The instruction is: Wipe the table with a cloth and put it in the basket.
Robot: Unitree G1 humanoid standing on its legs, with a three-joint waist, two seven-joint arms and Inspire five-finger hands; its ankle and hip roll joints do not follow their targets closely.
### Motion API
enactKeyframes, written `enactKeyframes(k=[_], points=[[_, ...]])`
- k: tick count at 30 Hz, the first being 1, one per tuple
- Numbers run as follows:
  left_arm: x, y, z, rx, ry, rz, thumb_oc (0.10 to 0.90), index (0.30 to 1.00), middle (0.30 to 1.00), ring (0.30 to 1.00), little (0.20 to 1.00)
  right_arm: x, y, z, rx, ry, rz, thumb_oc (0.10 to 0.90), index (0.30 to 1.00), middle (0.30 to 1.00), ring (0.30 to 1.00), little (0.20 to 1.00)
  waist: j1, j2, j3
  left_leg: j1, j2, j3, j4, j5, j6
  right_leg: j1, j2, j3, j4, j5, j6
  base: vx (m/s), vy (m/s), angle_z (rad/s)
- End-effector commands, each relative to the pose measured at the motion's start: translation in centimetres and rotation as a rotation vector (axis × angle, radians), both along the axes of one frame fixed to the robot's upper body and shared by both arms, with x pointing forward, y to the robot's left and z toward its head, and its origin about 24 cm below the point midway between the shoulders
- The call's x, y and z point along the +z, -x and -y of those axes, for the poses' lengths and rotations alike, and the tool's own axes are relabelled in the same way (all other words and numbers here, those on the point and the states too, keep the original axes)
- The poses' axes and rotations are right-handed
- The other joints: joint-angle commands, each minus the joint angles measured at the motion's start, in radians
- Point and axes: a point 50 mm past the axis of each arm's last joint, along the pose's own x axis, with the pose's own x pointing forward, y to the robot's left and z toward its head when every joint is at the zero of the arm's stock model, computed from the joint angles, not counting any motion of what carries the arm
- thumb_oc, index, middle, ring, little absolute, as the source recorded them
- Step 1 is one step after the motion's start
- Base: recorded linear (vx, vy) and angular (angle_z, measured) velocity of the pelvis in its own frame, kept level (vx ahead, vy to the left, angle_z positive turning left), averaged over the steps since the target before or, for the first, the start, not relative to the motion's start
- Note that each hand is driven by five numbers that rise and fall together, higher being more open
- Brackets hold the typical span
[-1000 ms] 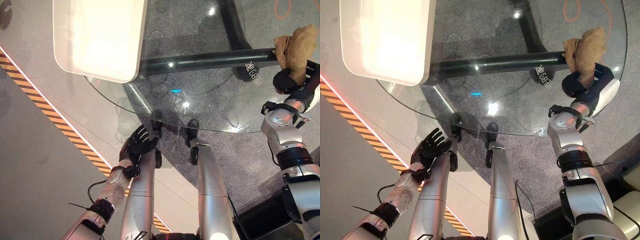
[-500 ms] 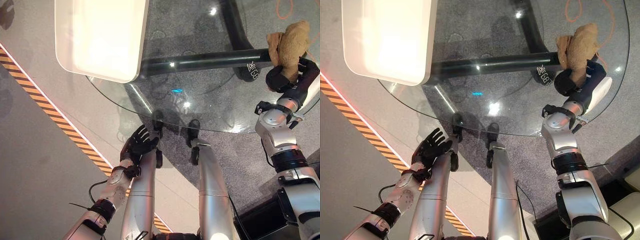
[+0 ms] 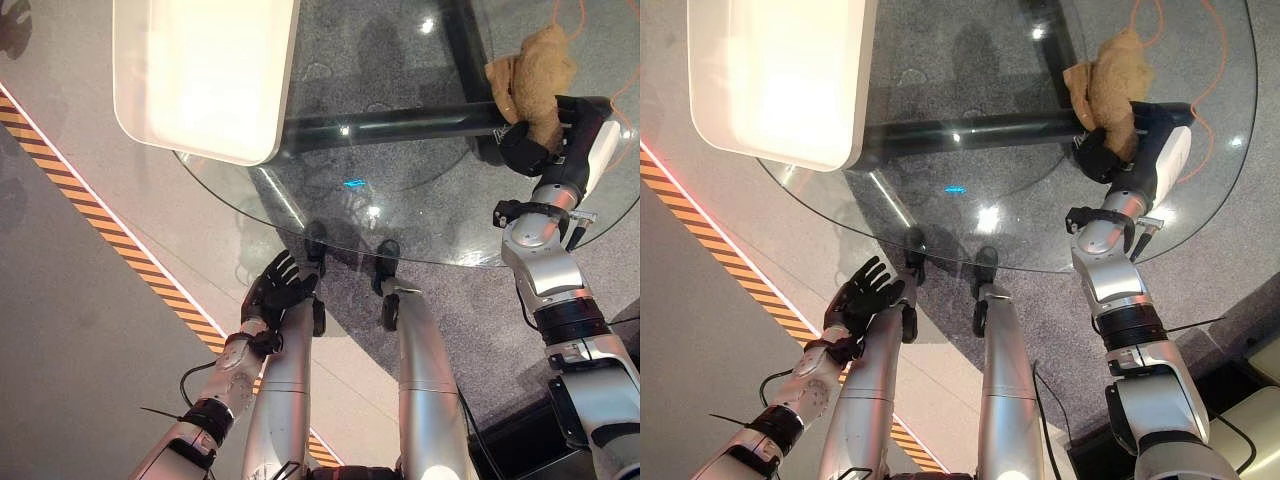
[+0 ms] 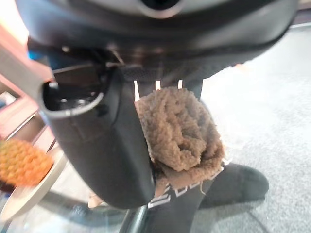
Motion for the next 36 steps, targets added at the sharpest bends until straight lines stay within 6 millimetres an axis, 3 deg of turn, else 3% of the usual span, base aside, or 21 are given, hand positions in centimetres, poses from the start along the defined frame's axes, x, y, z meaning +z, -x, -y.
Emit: enactKeyframes(k=[1,3,4,14,30,36], points=[[-2.9,3.2,3.9,-0.120,0.054,-0.096,0.800,0.900,0.900,0.900,0.900,2.2,0.3,-8.0,0.444,0.229,0.044,0.100,0.300,0.300,0.300,0.200,0.016,0.027,-0.021,0.013,-0.067,0.026,0.127,-0.179,0.069,0.001,0.054,0.009,-0.188,0.168,0.023,0.00,0.000,0.00],[-2.9,3.2,3.9,-0.121,0.053,-0.095,0.800,0.900,0.900,0.900,0.900,1.9,0.4,-8.9,0.498,0.238,0.028,0.100,0.300,0.300,0.300,0.200,0.016,0.026,-0.021,0.014,-0.067,0.026,0.123,-0.175,0.067,0.003,0.055,0.008,-0.193,0.169,0.023,-0.02,-0.015,0.03],[-3.4,3.8,4.0,-0.124,0.054,-0.111,0.800,0.900,0.900,0.900,0.900,0.6,0.6,-9.7,0.560,0.227,-0.012,0.100,0.300,0.300,0.300,0.200,0.017,0.027,-0.021,0.049,-0.067,0.020,0.127,-0.204,0.064,0.034,0.059,0.011,-0.186,0.141,0.027,0.04,-0.008,0.04],[-3.2,3.8,4.2,-0.132,0.053,-0.104,0.800,0.900,0.900,0.900,0.900,-2.3,2.0,-13.0,0.816,0.253,-0.105,0.100,0.300,0.300,0.300,0.200,0.010,0.028,-0.021,0.047,-0.068,0.024,0.118,-0.192,0.060,0.036,0.059,0.007,-0.198,0.141,0.026,0.00,-0.001,0.01],[-2.8,3.5,4.5,-0.136,0.048,-0.103,0.800,0.900,0.900,0.900,0.900,-3.6,3.6,-15.1,1.010,0.308,-0.140,0.100,0.300,0.300,0.300,0.200,0.006,0.026,-0.021,0.034,-0.069,0.027,0.120,-0.186,0.061,0.021,0.052,0.005,-0.194,0.147,0.031,0.00,0.000,0.00],[-2.9,3.5,4.1,-0.141,0.040,-0.113,0.800,0.900,0.900,0.900,0.900,-3.7,3.6,-14.8,0.999,0.322,-0.154,0.100,0.300,0.300,0.300,0.200,0.009,0.028,-0.021,0.025,-0.069,0.027,0.128,-0.185,0.062,0.014,0.048,0.001,-0.187,0.146,0.031,0.00,-0.005,0.01]])
